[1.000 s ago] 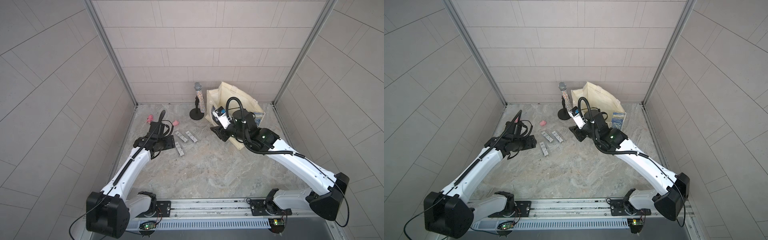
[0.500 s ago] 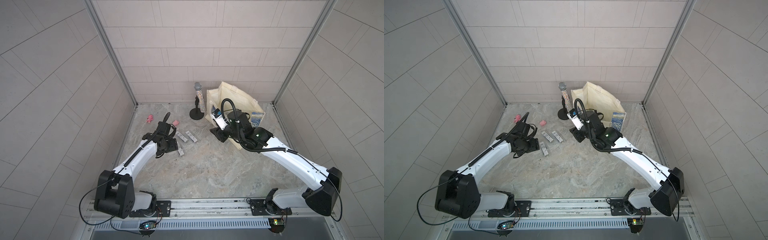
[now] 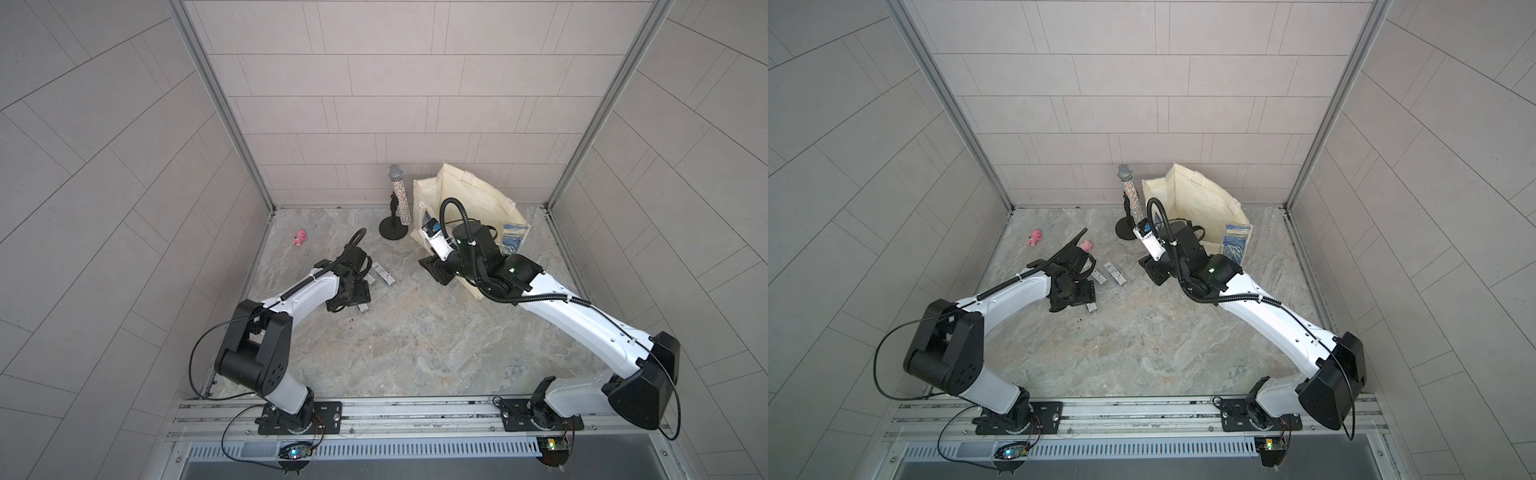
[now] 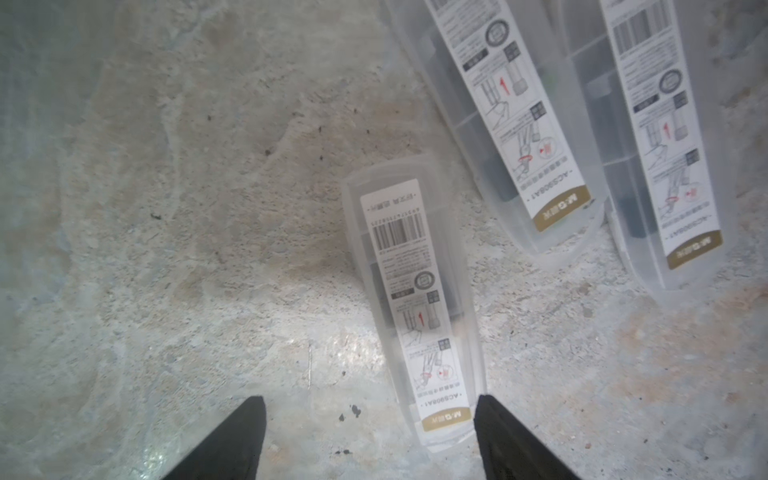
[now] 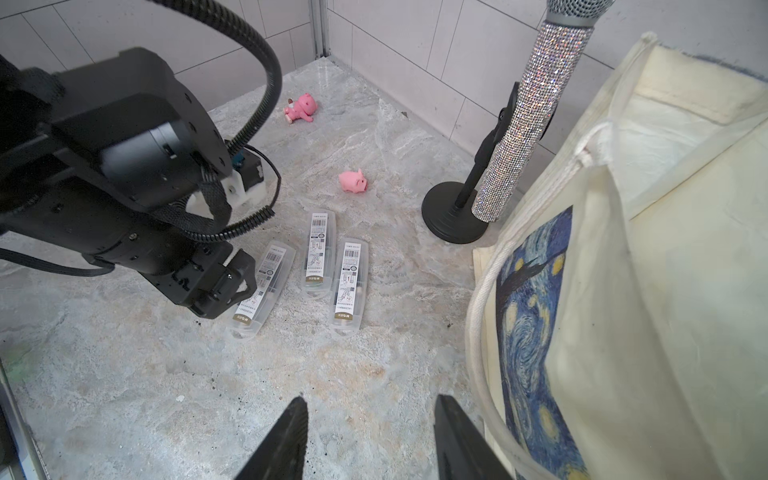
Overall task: Put the compass set into the canvas bag
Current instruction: Pick up the compass set at the center of the board.
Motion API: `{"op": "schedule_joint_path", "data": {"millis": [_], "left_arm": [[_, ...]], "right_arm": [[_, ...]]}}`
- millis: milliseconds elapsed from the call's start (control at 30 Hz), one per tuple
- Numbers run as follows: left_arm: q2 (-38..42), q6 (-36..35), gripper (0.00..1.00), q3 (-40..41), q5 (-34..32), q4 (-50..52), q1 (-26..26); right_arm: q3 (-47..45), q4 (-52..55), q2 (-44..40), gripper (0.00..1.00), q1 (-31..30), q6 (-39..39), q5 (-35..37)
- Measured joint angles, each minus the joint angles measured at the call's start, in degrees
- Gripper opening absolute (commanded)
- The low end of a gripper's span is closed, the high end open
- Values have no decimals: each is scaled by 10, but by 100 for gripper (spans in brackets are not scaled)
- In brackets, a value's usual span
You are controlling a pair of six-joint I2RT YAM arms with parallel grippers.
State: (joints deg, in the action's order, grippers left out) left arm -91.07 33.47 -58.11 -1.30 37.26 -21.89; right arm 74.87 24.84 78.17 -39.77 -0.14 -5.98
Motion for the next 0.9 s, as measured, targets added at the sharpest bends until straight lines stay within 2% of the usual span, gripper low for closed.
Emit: {"op": "schedule_joint_path", "data": {"millis": [533, 900], "left_arm": [[-95, 3, 86, -52, -45, -19, -14], [-104, 12, 86, -56, -43, -36, -18]], "right_arm": [[0, 1, 9, 51, -1, 0, -4], [0, 3, 10, 51, -1, -1, -4]]}}
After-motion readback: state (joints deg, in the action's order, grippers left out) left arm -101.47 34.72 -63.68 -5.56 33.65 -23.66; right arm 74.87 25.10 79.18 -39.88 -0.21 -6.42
